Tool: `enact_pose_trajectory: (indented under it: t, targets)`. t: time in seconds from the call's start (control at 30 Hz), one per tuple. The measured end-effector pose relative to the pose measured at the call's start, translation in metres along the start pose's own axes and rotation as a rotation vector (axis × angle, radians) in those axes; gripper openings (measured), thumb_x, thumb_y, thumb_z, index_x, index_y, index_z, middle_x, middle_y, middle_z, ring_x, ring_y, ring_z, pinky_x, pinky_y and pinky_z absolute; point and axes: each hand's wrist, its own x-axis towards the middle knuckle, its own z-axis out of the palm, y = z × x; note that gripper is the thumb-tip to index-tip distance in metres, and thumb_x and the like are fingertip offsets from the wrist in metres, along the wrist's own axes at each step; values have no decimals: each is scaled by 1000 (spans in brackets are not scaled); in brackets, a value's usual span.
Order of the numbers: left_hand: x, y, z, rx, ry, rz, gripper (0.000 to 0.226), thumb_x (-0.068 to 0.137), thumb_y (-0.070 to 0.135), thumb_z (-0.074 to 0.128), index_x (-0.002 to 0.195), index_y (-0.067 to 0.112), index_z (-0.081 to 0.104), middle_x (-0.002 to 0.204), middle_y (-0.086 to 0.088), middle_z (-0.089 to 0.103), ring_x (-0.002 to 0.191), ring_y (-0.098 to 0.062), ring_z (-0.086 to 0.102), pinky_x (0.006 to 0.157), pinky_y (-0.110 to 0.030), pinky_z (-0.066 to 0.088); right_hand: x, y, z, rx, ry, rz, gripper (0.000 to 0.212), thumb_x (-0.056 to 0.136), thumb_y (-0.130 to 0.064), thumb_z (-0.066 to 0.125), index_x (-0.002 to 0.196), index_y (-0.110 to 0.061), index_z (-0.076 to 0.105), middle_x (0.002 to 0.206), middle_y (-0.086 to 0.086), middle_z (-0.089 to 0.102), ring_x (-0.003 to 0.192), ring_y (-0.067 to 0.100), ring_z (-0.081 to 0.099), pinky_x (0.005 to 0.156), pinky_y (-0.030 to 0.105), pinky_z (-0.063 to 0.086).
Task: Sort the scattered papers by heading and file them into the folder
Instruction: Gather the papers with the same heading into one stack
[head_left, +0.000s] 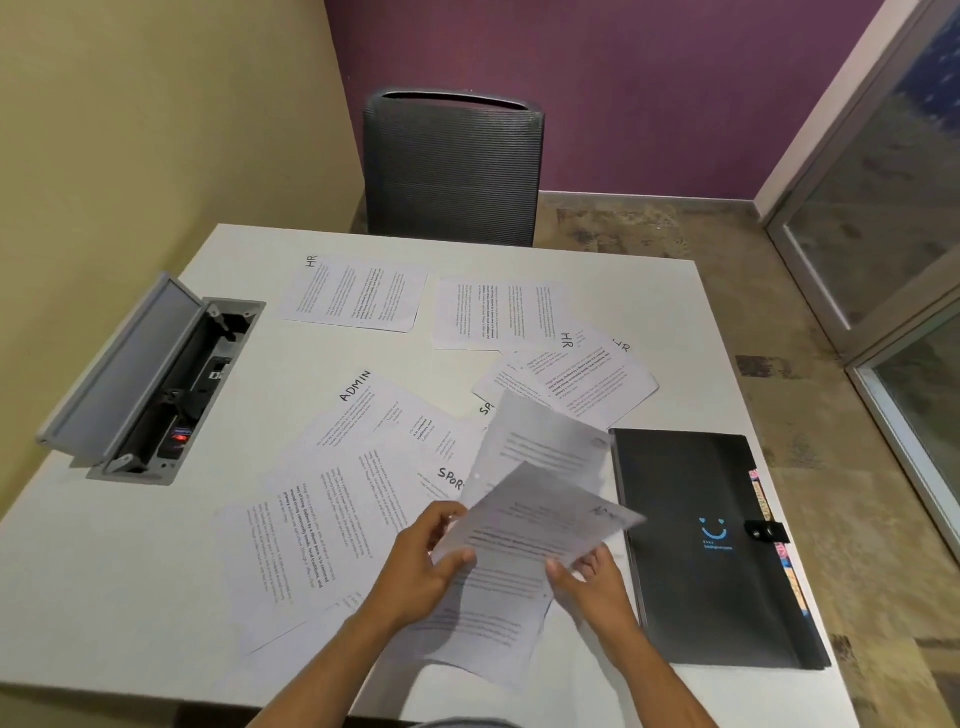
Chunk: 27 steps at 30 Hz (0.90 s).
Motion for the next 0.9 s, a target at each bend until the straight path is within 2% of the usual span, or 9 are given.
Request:
enact_pose_trajectory:
  t: [0.1,0.17,0.27,0.37,0.47,0.57,0.67,0.77,0.9]
  targets:
    - [-7,5,2,-4,-51,29,67,86,26,73,141,43,38,83,20,57,83,-8,57,79,-14,48,-2,-1,-11,198,-73,-13,81,57,-41,93,126,-19,55,118,3,71,112,19,67,86,28,57]
    - [-7,6,6,-7,-44,39,72,85,23,74,144,41,37,79,17,53,78,-7,53,80,-13,45,-3,1,-19,235,-92,-22,96,44,-47,97,125,-12,57,118,9,71,112,25,67,94,39,55]
    - [-5,7,13,-55,-63,22,48,84,26,75,127,37,58,91,17,66,87,-6,62,81,-16,47,-8,4,-33,269,-51,-16,103,35,-47,98,122,-5,60,116,15,72,109,31,68,97,46,53]
    - [-5,12,28,-87,-53,-18,27,87,21,73,112,29,65,104,21,70,98,-2,66,81,-14,50,-15,5,-49,247,13,-15,102,32,-47,98,116,-2,65,111,14,74,104,30,70,84,37,60]
    - [-2,9,45,-108,4,-86,20,89,26,70,108,27,68,102,19,72,94,-3,67,77,-16,52,-23,2,-65,189,75,-23,69,56,-33,94,114,-5,67,110,13,74,98,28,72,73,30,60]
    - [6,-8,64,-18,147,-207,8,90,34,68,95,27,69,91,8,71,85,-7,65,76,-24,52,-28,-4,-83,128,137,-24,25,86,-2,70,110,-10,68,106,9,76,94,28,73,83,47,59]
    - [14,-26,85,120,311,-374,19,90,35,66,101,20,66,102,4,66,95,-14,64,81,-27,48,-32,-9,-102,52,192,-21,24,86,-4,70,107,-15,69,101,3,77,90,24,75,81,50,60]
    - [24,-33,106,165,386,-616,47,89,37,67,125,9,55,126,-9,54,113,-28,58,89,-33,45,-36,-10,-122,40,240,-19,22,86,-6,71,105,-18,68,96,1,78,82,21,76,64,42,62]
    - [33,-32,136,340,450,-765,64,84,41,71,130,5,46,131,-17,45,123,-34,45,96,-45,45,-41,-9,-141,65,253,-9,24,86,-4,70,107,-16,67,96,0,77,82,20,75,55,30,59]
